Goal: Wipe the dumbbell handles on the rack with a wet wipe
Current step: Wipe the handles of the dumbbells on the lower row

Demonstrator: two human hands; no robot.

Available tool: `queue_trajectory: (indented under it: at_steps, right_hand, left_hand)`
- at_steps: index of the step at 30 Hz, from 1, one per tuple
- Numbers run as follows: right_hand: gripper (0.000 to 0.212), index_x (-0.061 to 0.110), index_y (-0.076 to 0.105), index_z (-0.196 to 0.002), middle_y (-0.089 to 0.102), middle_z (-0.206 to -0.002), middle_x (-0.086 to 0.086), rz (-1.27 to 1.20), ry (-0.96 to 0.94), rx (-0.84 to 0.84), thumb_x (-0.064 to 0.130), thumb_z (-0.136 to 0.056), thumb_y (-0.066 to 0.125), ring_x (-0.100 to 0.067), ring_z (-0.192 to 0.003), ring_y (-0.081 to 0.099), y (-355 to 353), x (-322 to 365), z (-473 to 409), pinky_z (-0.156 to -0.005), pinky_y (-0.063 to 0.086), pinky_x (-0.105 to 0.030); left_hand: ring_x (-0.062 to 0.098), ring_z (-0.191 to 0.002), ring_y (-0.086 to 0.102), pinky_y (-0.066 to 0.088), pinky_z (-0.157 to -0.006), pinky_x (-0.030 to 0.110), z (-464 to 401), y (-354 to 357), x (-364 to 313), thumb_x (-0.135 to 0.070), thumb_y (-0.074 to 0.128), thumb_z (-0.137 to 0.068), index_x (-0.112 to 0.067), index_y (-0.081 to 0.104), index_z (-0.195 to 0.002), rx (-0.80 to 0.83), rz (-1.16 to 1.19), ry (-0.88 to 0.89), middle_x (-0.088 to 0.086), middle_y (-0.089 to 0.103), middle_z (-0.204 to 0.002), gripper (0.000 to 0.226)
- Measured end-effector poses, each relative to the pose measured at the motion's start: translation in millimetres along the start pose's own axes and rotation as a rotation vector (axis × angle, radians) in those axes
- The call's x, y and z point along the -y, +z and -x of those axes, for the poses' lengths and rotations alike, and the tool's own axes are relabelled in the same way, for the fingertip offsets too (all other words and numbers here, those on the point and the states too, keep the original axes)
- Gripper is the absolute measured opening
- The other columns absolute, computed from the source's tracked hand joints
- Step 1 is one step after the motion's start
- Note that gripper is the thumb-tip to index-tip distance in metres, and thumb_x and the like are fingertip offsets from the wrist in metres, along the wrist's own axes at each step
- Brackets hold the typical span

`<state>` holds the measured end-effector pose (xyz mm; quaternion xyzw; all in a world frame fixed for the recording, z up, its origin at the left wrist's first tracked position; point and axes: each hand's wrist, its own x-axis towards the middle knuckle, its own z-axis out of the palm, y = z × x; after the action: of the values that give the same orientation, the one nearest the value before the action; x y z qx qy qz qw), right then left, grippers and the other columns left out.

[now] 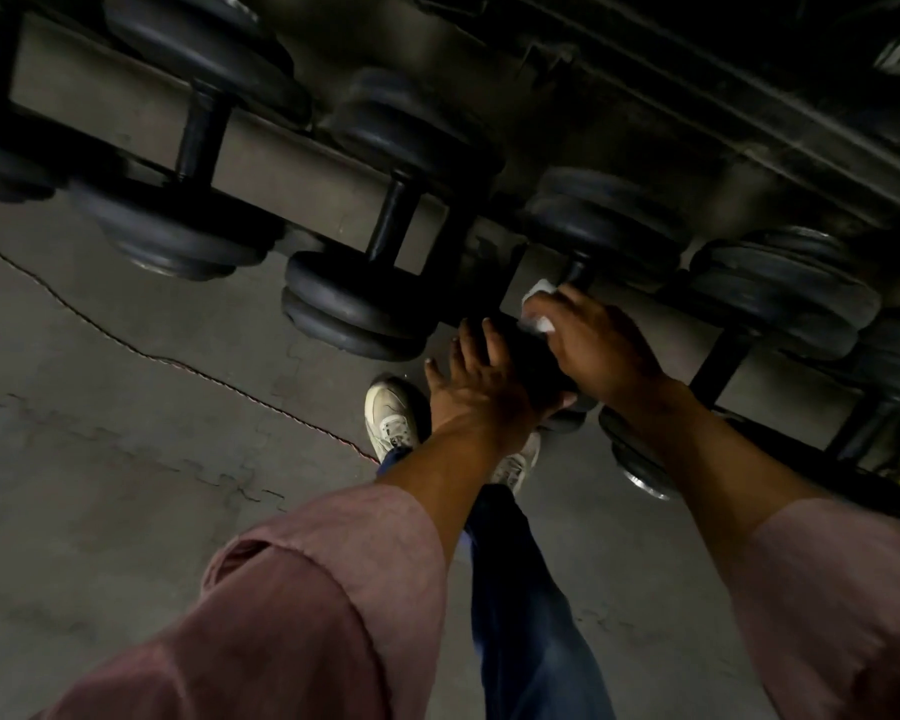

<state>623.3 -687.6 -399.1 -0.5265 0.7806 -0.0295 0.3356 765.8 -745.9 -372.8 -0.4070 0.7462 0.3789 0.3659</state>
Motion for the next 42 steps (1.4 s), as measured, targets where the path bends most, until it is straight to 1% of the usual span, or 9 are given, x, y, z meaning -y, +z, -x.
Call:
queue_trajectory:
  at_steps: [6,9,15,19,23,27,32,38,42]
  right_hand:
    - [0.023,0.031,0.060,-0.115,0.059,-0.110,0.007,0.132,-0.160,0.129,0.031,-0.096,0.048,-0.020,-0.098,0.061,-8,-10,-2,-0.078,0.044,-0.025]
    - [0.034,0.044,0.051,-0.125,0.063,-0.112,0.017,0.212,-0.134,0.047,0.056,-0.094,0.043,-0.012,-0.102,0.059,-11,-16,-4,-0.093,0.047,-0.035]
    - [0.051,0.017,0.027,-0.149,0.028,-0.149,-0.013,0.043,0.095,-0.002,0.011,-0.099,0.034,-0.042,-0.129,0.042,-3,-26,2,-0.102,0.042,-0.058]
    - [0.060,0.009,0.027,-0.151,0.026,-0.150,-0.016,-0.144,0.155,-0.152,0.001,-0.094,0.044,-0.039,-0.133,0.040,6,-16,8,-0.106,0.042,-0.051]
    - [0.068,0.007,0.028,-0.154,0.027,-0.156,-0.015,-0.116,0.251,-0.323,0.001,-0.092,0.056,-0.026,-0.140,0.039,12,-1,14,-0.114,0.036,-0.027]
    - [0.066,0.001,0.023,-0.155,0.026,-0.158,-0.017,-0.203,0.370,-0.304,0.007,-0.095,0.052,-0.026,-0.144,0.032,14,10,14,-0.112,0.027,-0.021]
    - [0.059,0.004,0.031,-0.152,0.035,-0.156,-0.015,-0.391,0.480,-0.252,0.014,-0.099,0.053,-0.025,-0.144,0.033,3,6,6,-0.115,0.022,-0.024]
    - [0.046,0.003,0.042,-0.146,0.043,-0.152,-0.014,-0.555,0.574,-0.158,0.014,-0.102,0.038,-0.028,-0.138,0.043,2,-16,-11,-0.107,0.032,-0.025]
    - [0.028,0.009,0.068,-0.115,0.062,-0.133,-0.011,-0.498,0.577,-0.175,0.016,-0.098,0.047,-0.028,-0.122,0.058,6,-29,-9,-0.100,0.045,-0.030]
  left_hand:
    - [0.026,-0.156,-0.013,-0.003,-0.124,0.058,2,-1,1,-0.090,0.039,-0.081,-0.017,-0.023,-0.158,-0.002,-0.019,-0.013,0.010,-0.023,-0.168,0.122]
    - [0.027,-0.156,-0.013,-0.004,-0.124,0.058,1,0,0,-0.091,0.040,-0.080,-0.018,-0.022,-0.159,-0.011,-0.014,-0.028,0.010,-0.023,-0.167,0.124]
    - [0.026,-0.155,-0.016,-0.004,-0.125,0.056,3,1,-2,-0.089,0.044,-0.080,-0.021,-0.021,-0.159,-0.029,-0.008,-0.038,0.009,-0.024,-0.167,0.123]
    - [0.027,-0.156,-0.014,-0.005,-0.125,0.054,1,3,-3,-0.089,0.045,-0.079,-0.021,-0.019,-0.160,-0.050,0.001,-0.045,0.009,-0.023,-0.167,0.124]
    - [0.026,-0.156,-0.012,-0.005,-0.125,0.055,-2,7,-1,-0.091,0.046,-0.077,-0.019,-0.018,-0.160,-0.074,-0.005,-0.047,0.008,-0.022,-0.168,0.127]
    - [0.028,-0.156,-0.011,-0.003,-0.125,0.055,-2,9,0,-0.091,0.044,-0.077,-0.019,-0.019,-0.159,-0.073,-0.017,-0.038,0.009,-0.022,-0.168,0.127]
    - [0.028,-0.157,-0.010,-0.002,-0.126,0.055,-3,8,0,-0.092,0.046,-0.075,-0.020,-0.019,-0.159,-0.082,0.000,-0.044,0.008,-0.020,-0.168,0.129]
    - [0.028,-0.157,-0.007,-0.001,-0.126,0.053,0,9,-2,-0.089,0.047,-0.078,-0.018,-0.015,-0.160,-0.112,-0.009,-0.033,0.011,-0.017,-0.169,0.125]
    - [0.029,-0.157,-0.005,0.000,-0.126,0.053,-1,11,0,-0.089,0.048,-0.078,-0.019,-0.014,-0.160,-0.131,-0.003,-0.022,0.011,-0.014,-0.169,0.125]
